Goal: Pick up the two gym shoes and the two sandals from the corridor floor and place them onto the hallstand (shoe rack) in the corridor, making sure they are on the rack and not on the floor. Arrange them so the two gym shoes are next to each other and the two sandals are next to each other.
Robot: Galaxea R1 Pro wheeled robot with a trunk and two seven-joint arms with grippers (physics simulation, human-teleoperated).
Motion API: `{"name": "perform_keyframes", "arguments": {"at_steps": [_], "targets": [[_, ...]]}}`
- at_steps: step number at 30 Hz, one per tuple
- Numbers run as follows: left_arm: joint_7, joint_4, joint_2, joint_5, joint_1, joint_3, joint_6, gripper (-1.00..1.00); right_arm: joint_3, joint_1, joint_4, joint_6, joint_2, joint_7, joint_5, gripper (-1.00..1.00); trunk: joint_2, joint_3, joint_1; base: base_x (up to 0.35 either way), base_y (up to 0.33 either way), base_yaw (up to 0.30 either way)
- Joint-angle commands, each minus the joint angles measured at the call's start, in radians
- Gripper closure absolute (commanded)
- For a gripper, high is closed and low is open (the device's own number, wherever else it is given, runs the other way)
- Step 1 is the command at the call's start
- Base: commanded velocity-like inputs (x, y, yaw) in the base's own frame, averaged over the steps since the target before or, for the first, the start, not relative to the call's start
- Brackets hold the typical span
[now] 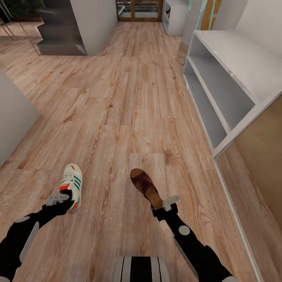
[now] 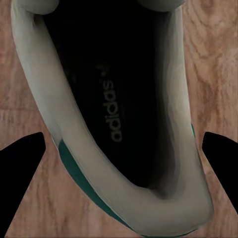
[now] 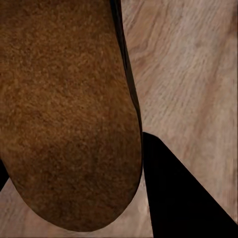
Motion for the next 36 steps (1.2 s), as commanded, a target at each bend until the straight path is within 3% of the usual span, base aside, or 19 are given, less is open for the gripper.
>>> {"name": "perform_keyframes", "arguments": {"at_steps": [1,6,7,10,11,12,21,25,28,30,36], "targets": [[-0.001,0.001,-0.002,0.01,0.013,0.012,-0.025,1.0,0.004,0.002,0.0,-0.002,-0.001,-0.024,-0.006,1.0,0.0,0.005,-0.001,0.0,0.0,0.0],[0.043,0.021,-0.012,0.013,0.091,0.028,-0.141,1.0,0.002,0.041,0.002,-0.018,-0.003,-0.066,-0.004,1.0,0.001,0.032,-0.003,0.0,0.0,0.0],[0.102,0.095,-0.043,0.012,0.14,0.028,-0.284,1.0,0.0,0.103,0.003,-0.075,-0.006,-0.142,-0.004,1.0,0.001,0.038,-0.003,0.0,0.0,0.0],[0.158,0.203,-0.064,0.012,0.168,0.027,-0.425,1.0,0.0,0.188,0.003,-0.176,-0.008,-0.222,-0.002,1.0,0.002,0.054,-0.005,0.0,0.0,0.0],[0.201,0.344,-0.072,0.011,0.179,0.025,-0.552,1.0,0.0,0.259,0.005,-0.248,-0.01,-0.293,0.003,1.0,0.002,0.059,-0.005,0.0,0.0,0.0],[0.208,0.387,-0.075,0.011,0.181,0.025,-0.589,1.0,0.0,0.272,0.011,-0.258,-0.012,-0.317,0.004,1.0,0.003,0.065,-0.005,0.0,0.0,0.0],[0.219,0.47,-0.101,0.012,0.186,0.024,-0.654,1.0,0.002,0.297,0.134,-0.301,-0.013,-0.362,0.003,1.0,0.005,0.114,-0.01,0.0,0.0,0.0],[0.221,0.475,-0.143,0.009,0.195,0.023,-0.68,1.0,0.002,0.302,0.246,-0.454,-0.013,-0.366,0.001,1.0,0.006,0.135,-0.011,0.0,0.0,0.0],[0.226,0.466,-0.149,0.009,0.217,0.022,-0.692,1.0,0.001,0.303,0.3,-0.522,-0.011,-0.367,0.0,1.0,0.006,0.152,-0.013,0.0,0.0,0.0],[0.24,0.46,-0.152,0.009,0.241,0.019,-0.7,1.0,0.0,0.304,0.344,-0.608,-0.012,-0.367,0.0,1.0,0.007,0.163,-0.014,0.0,0.0,0.0],[0.243,0.471,-0.154,0.009,0.248,0.017,-0.704,1.0,-0.001,0.304,0.382,-0.633,-0.009,-0.368,-0.003,1.0,0.008,0.195,-0.016,0.0,0.0,0.0]]}}
